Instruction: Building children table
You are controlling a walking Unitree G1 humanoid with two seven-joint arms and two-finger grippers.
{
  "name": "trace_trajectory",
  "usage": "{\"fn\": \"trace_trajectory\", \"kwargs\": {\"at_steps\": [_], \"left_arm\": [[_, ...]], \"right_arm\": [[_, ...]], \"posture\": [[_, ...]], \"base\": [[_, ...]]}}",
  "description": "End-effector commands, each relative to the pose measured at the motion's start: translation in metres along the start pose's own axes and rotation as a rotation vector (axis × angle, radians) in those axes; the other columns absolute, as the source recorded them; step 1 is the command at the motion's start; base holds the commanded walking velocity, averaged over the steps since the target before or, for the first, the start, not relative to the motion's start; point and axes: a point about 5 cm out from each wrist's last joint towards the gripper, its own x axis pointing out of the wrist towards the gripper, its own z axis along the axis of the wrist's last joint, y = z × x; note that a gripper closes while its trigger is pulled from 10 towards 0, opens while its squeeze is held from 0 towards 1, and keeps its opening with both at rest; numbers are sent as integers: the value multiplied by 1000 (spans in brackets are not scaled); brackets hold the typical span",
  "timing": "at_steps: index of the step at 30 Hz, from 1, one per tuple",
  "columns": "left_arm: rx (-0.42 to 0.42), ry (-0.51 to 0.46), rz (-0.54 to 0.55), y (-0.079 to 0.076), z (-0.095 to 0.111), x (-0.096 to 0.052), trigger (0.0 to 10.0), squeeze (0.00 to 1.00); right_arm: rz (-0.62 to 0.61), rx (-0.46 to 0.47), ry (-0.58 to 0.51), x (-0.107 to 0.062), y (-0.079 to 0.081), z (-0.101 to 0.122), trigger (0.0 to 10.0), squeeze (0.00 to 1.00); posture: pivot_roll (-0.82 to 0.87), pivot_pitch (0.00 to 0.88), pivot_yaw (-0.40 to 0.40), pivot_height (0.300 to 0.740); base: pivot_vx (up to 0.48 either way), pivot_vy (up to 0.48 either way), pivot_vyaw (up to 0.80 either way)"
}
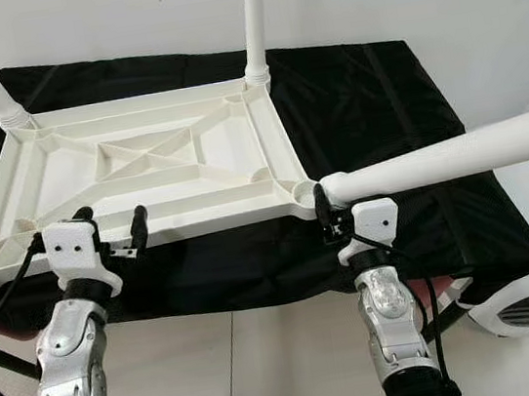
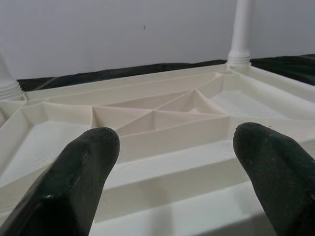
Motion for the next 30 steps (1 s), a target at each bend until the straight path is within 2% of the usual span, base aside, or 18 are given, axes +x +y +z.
{"fn": "trace_trajectory", "kwargs": {"at_steps": [1,22,30], "left_arm": [[-23,9,87,1,-4,0,10000,0],[-38,-13,119,-1,-2,2,10000,0],[-23,-15,90,-6,-1,2,10000,0]], "right_arm": [[5,-3,12,0,-1,-2,10000,0],[35,-10,-1,11,-2,1,10000,0],[24,-15,3,10,-5,0,10000,0]], "posture": [[14,0,-38,740],[29,0,-79,740],[26,0,-67,740]], "base": [[0,0,0],[0,0,0],[0,0,0]]}}
